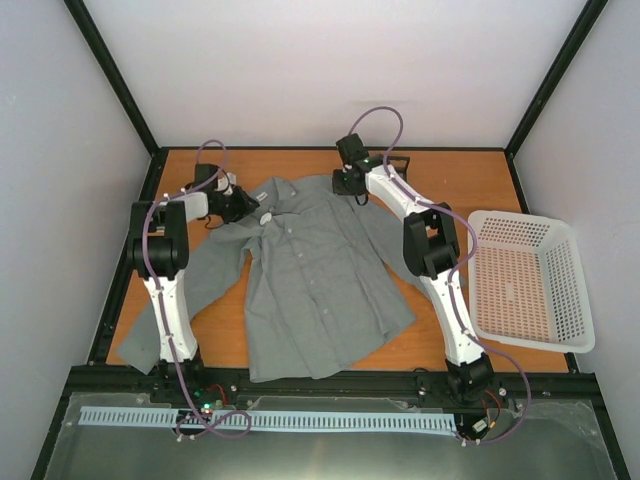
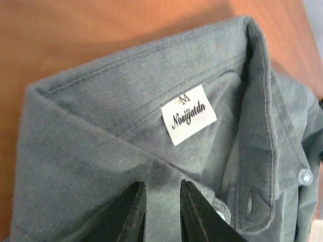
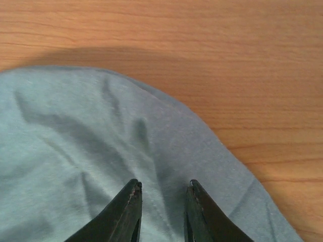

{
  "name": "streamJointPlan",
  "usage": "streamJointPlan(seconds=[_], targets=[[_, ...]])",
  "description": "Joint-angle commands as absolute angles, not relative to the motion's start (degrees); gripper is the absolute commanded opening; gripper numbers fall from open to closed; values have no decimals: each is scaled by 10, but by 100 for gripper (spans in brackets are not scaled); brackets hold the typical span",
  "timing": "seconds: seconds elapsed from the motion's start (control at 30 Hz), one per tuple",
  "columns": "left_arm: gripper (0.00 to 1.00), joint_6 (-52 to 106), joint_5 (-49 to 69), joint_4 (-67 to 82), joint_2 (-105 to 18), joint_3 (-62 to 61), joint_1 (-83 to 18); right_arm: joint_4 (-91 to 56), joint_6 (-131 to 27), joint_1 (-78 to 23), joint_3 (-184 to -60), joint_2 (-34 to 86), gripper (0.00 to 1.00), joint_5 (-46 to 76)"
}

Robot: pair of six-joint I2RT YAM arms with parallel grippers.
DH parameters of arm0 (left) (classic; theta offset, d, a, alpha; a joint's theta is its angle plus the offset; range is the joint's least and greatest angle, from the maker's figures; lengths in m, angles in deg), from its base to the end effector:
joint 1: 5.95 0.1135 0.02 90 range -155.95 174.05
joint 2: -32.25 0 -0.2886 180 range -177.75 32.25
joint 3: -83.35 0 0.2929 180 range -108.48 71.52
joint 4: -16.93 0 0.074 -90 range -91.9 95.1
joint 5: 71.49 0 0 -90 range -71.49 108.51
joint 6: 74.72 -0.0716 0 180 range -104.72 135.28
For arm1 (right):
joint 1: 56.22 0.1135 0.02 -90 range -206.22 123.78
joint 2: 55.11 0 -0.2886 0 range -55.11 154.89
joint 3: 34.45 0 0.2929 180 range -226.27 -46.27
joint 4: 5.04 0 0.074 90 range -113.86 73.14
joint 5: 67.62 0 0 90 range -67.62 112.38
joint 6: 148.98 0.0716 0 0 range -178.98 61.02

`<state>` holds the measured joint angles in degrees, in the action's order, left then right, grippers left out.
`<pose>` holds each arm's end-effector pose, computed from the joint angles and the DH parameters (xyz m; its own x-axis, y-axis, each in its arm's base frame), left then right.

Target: Pin the brooch onto the clothing

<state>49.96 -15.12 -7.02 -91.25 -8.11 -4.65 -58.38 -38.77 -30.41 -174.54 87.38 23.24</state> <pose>0.5031 -0.0282 0.0880 -0.8470 -0.4931 -0.1987 -0.2324 0.6796 -0.6958 0.5618 0.2705 0.1566 -0.8460 -0.0255 -0.5326 -0.1444 0.9725 0.1828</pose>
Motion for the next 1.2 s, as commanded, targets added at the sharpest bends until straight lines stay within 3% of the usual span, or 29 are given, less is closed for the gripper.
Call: streamJointPlan(seconds=[0.0, 0.17, 0.37, 0.5, 0.7, 0.87, 1.0, 1.17], targets=[[22, 521, -142, -47, -970, -159, -38, -601, -358, -314, -1748, 896, 25, 289], [23, 530, -170, -61, -1065, -281, -20, -610, -359, -344, -1752, 911, 25, 295], [29, 461, -189, -139, -1192, -524, -18, -613, -399, -365, -1776, 923, 27, 300], [33, 412, -160, -165, -1178, -590, -18, -655, -434, -367, -1842, 933, 27, 273], [45, 397, -149, -191, -1023, -458, -15, -677, -426, -349, -1840, 865, 32, 158], [56, 361, -77, -164, -804, -194, -13, -686, -440, -314, -1761, 826, 37, 23], [61, 352, -72, -140, -698, -16, -8, -665, -463, -296, -1693, 819, 42, 8], [40, 355, -137, -125, -725, 56, -7, -648, -469, -298, -1706, 845, 40, 66]])
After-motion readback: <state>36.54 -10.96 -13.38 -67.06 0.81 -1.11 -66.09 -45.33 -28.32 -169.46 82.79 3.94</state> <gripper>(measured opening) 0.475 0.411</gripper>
